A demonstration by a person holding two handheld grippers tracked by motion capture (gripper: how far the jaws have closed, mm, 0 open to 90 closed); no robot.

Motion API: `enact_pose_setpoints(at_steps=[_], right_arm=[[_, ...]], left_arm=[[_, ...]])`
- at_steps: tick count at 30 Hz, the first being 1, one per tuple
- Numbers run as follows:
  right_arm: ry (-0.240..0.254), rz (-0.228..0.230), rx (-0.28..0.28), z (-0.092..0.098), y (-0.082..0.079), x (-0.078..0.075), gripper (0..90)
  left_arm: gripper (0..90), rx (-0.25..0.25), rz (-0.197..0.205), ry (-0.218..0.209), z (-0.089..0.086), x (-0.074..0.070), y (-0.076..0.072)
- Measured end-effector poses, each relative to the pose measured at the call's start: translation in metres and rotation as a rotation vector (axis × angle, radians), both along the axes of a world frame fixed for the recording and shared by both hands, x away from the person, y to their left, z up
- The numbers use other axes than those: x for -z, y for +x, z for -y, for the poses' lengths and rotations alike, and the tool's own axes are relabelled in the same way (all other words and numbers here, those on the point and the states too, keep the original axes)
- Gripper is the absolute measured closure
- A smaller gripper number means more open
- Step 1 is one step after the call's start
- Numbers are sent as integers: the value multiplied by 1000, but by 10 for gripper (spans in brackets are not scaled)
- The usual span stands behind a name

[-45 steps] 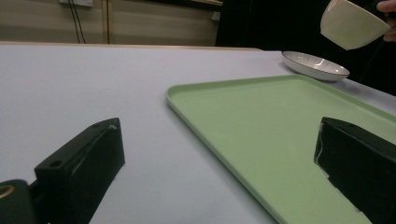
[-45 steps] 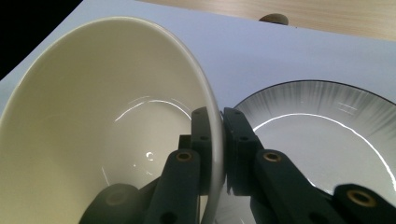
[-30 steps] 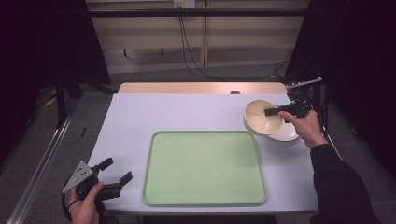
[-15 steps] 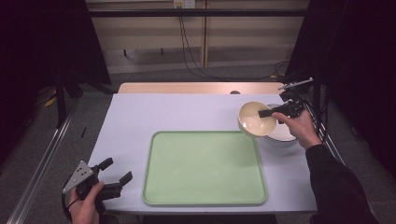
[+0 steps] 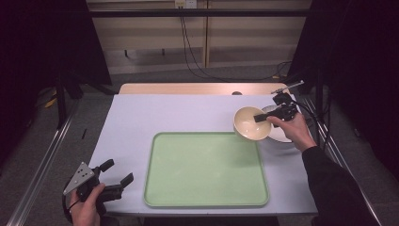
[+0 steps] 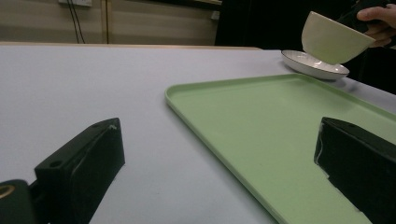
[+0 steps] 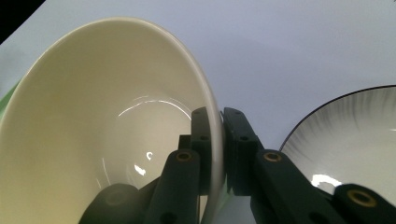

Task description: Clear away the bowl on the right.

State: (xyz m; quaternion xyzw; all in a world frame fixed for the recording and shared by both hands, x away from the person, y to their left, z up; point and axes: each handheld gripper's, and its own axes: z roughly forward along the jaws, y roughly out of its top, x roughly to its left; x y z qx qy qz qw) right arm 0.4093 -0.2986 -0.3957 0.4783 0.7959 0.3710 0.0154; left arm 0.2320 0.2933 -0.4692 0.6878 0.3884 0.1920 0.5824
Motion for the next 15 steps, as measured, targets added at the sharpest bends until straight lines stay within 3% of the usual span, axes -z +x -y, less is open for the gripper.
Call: enact_pose_setpoints(at_steps=[15], right_arm=[[-37,-32,-13,-15,4,16,837]], left_arm=[[17,2,-3,0,0,0,0]])
